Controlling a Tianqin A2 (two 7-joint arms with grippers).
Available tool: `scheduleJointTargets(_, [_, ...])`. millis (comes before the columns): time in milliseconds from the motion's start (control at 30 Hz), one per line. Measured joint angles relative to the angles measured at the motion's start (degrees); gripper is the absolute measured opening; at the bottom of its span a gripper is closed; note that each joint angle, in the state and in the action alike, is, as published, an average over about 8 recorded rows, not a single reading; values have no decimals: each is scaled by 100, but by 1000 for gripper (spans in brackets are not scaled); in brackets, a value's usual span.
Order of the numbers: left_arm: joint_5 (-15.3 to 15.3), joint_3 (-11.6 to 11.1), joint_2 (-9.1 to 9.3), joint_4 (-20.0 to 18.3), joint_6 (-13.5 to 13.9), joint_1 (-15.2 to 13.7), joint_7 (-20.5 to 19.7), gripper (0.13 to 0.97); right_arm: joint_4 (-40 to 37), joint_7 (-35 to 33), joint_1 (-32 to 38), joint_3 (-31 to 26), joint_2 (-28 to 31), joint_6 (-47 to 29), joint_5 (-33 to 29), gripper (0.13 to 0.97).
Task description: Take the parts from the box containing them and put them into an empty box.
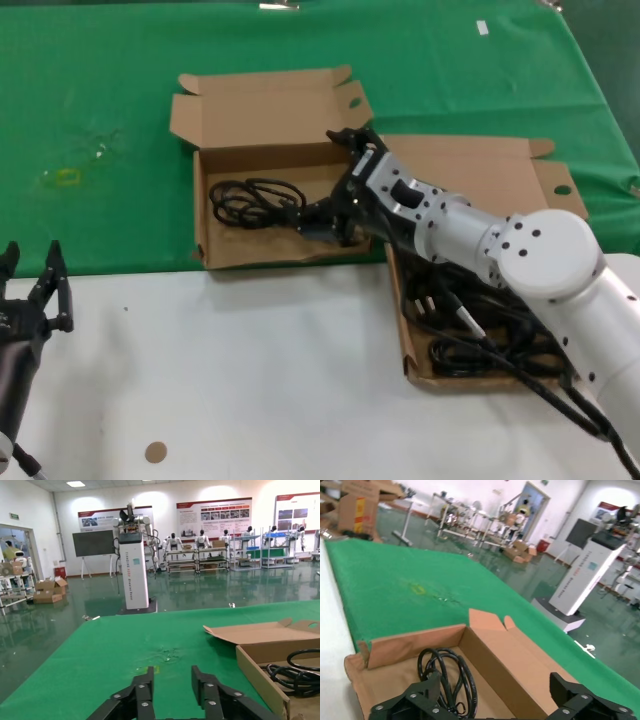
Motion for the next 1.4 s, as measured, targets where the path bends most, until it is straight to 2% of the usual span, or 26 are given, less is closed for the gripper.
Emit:
scheduleJointTargets(100, [0, 0, 0, 0, 0, 0, 0, 270, 162, 1, -203, 101, 19, 123, 116, 710])
scheduleJointTargets(267, [0, 0, 0, 0, 0, 0, 2, 377, 433, 2, -540, 269, 52, 328, 311, 822])
scheduleJointTargets(400, [-1, 0, 0, 0, 0, 0, 3, 441, 650, 3, -811, 405, 78, 494, 467, 863])
scheduleJointTargets(567, [-1, 0, 0, 0, 0, 0, 3, 582, 925, 3, -1151, 576, 110, 702, 664, 930])
scheduleJointTargets(667, [-1, 0, 0, 0, 0, 0, 2, 667, 1087, 4, -1355, 677, 129, 825, 781, 930])
scheduleJointTargets(800, [-1, 0, 0, 0, 0, 0, 1, 667, 1303, 5, -1624, 811, 155, 989, 935, 943])
scheduleJointTargets(1067, [-1, 0, 0, 0, 0, 0, 1, 838, 1735, 6, -2167, 1080, 207, 1316, 1246, 966])
scheduleJointTargets(1400, [-2, 0, 0, 0, 0, 0, 1, 938, 2278, 8, -2842, 1418, 272, 1730, 1636, 966])
